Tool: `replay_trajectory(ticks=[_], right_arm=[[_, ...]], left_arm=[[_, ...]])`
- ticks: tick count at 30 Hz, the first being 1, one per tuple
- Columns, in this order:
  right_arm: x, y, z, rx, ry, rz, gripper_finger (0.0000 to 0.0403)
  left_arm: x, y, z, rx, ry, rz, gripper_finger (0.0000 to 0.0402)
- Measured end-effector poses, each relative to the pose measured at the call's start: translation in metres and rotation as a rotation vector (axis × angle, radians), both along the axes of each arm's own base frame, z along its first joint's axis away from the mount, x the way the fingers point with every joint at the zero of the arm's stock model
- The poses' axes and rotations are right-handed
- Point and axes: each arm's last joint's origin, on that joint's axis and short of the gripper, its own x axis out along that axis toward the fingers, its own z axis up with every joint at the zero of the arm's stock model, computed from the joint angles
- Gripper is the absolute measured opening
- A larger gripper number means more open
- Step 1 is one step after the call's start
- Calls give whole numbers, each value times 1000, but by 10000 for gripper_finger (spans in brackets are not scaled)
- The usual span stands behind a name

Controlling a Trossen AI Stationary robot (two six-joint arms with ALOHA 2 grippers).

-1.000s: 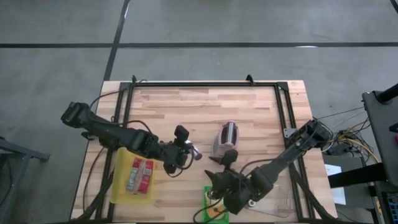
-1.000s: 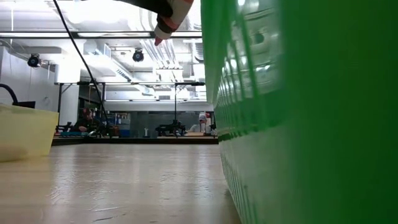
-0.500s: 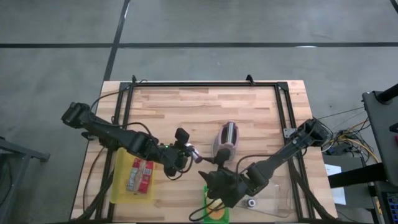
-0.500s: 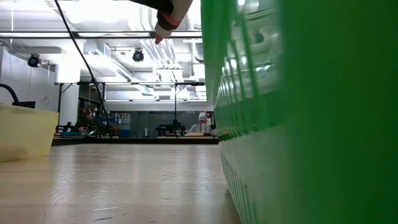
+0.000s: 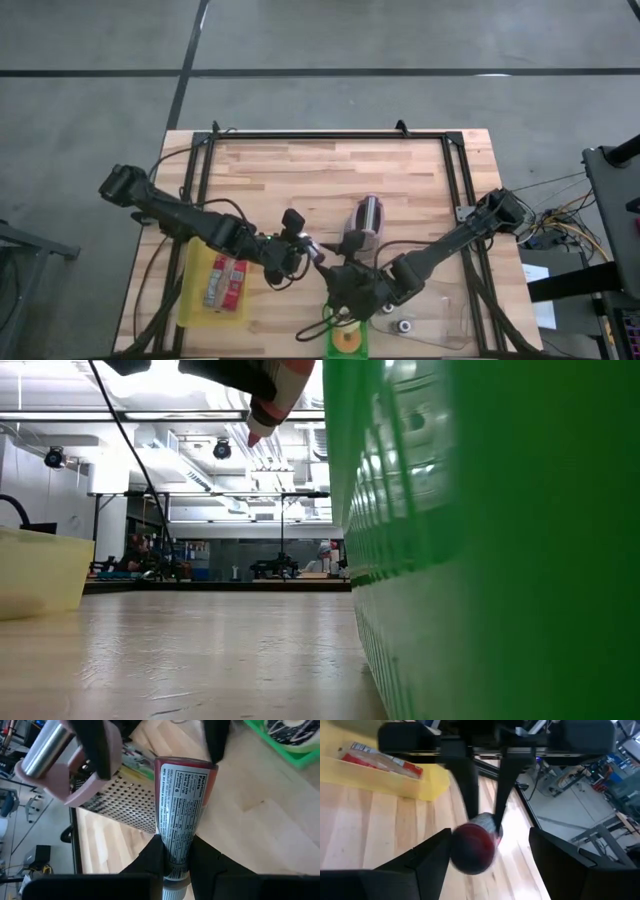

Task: Pick & Place Food Item
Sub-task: Put the pink food coloring bottle into the transparent bin

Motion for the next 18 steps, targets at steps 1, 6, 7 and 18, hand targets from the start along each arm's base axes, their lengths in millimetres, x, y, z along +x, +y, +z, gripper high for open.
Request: replay_trajectory(ticks=[1, 6, 7, 18], right_arm=[[1, -1, 0, -1, 3, -1, 263], [3, -4, -2, 14, 20, 20, 261], [3, -4, -2, 17, 22, 24, 260], [2, -4, -4, 23, 27, 26, 242]], left_arm=[[0, 0, 0, 0, -1, 1, 56], [1, 0, 1, -2, -10, 1, 56], [1, 0, 1, -2, -11, 1, 56], [2, 0, 2, -2, -26, 2, 56]])
